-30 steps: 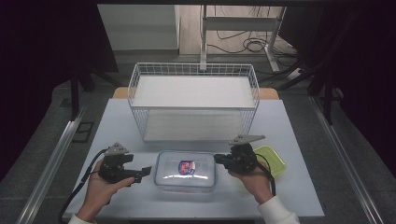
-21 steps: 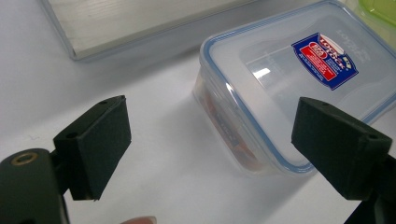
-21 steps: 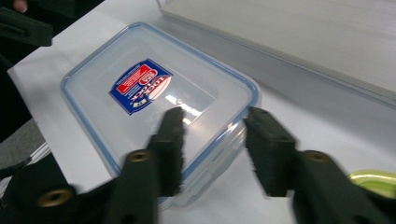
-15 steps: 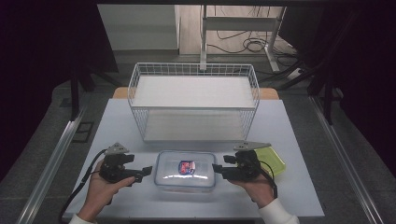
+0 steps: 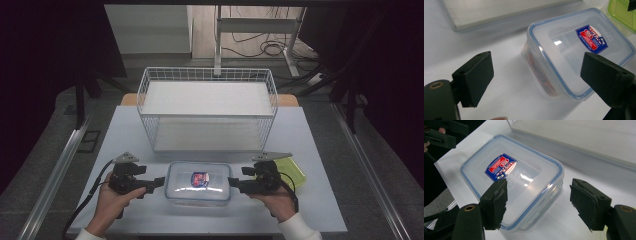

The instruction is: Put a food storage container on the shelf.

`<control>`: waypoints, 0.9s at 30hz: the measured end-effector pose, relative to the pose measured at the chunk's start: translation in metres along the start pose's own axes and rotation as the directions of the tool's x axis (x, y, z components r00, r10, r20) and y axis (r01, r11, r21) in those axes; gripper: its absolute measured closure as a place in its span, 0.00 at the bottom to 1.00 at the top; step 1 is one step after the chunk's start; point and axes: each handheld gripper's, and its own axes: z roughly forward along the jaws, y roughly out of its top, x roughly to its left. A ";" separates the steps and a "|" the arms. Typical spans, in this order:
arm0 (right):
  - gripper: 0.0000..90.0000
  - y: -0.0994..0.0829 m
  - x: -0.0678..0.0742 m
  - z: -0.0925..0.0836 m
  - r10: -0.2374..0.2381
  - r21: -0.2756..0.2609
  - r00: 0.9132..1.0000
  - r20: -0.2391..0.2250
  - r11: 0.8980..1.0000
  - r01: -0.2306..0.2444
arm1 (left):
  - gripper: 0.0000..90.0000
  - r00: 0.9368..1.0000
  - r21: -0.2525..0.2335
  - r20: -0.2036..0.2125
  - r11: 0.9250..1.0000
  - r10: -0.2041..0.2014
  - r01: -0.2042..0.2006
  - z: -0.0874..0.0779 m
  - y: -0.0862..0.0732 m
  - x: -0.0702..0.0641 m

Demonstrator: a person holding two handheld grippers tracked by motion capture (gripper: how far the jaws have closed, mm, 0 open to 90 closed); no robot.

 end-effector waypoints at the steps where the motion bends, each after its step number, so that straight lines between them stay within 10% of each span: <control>1: 0.33 0.000 0.000 0.000 0.000 0.000 1.000 0.000 1.000 0.000 | 0.12 1.000 0.000 0.000 1.000 0.000 0.000 0.000 0.000 0.000; 11: 0.33 0.001 0.002 0.000 -0.012 -0.006 1.000 0.001 1.000 0.012 | 0.10 0.989 0.049 0.106 0.994 -0.099 0.094 0.023 0.008 0.011; 14: 0.33 0.000 0.002 0.001 -0.010 -0.004 1.000 0.002 1.000 0.010 | 0.10 0.977 0.099 0.161 0.987 -0.141 0.126 0.036 0.007 0.010; 27: 0.22 0.000 0.006 0.010 0.037 0.045 0.999 -0.033 0.998 -0.036 | 0.15 0.953 0.197 0.232 0.969 -0.194 0.149 0.056 -0.001 0.007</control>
